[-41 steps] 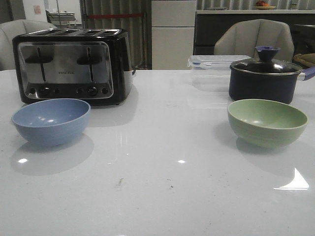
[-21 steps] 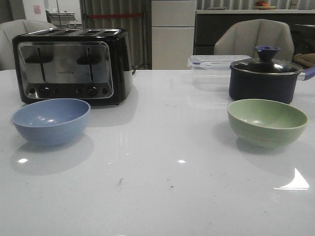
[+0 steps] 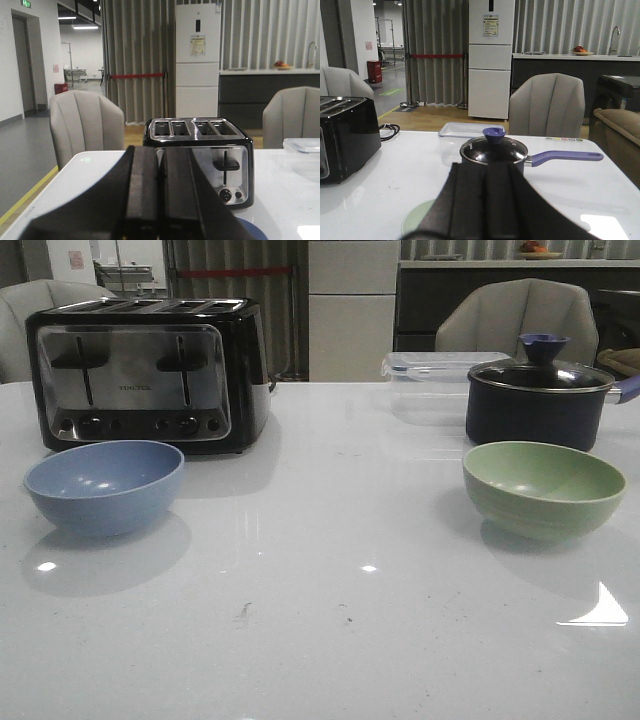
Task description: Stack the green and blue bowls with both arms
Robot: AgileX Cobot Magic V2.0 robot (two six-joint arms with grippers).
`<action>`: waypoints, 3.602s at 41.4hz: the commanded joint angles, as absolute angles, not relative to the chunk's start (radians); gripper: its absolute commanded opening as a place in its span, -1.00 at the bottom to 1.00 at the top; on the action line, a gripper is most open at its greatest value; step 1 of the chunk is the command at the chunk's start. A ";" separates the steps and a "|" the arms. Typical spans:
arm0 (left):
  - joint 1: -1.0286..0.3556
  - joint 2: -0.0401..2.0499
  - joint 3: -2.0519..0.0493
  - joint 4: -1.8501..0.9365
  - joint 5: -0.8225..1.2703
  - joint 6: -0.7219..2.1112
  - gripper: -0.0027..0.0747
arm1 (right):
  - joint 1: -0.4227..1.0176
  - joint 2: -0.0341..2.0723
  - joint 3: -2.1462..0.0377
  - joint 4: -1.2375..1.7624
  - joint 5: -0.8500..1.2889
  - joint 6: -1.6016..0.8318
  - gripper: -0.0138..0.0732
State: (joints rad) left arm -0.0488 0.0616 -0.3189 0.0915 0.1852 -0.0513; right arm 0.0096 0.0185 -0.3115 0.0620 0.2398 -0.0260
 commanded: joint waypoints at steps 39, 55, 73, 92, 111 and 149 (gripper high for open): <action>-0.048 0.674 -0.589 0.072 0.553 -0.057 -0.65 | 0.006 0.608 -0.560 0.054 0.592 -0.026 -0.42; -0.048 0.676 -0.589 0.072 0.535 -0.057 0.33 | 0.006 0.619 -0.560 0.054 0.617 -0.026 0.72; -0.048 0.676 -0.589 0.071 0.535 -0.057 0.33 | -0.016 0.981 -0.775 0.074 0.618 -0.026 0.72; -0.048 0.676 -0.589 0.071 0.537 -0.057 0.33 | -0.045 1.535 -1.127 0.121 0.686 -0.026 0.72; -0.048 0.676 -0.589 0.070 0.537 -0.057 0.33 | -0.045 1.825 -1.336 0.186 0.776 -0.066 0.61; -0.048 0.676 -0.589 0.066 0.537 -0.057 0.33 | 0.113 1.663 -1.342 0.190 0.806 -0.112 -0.56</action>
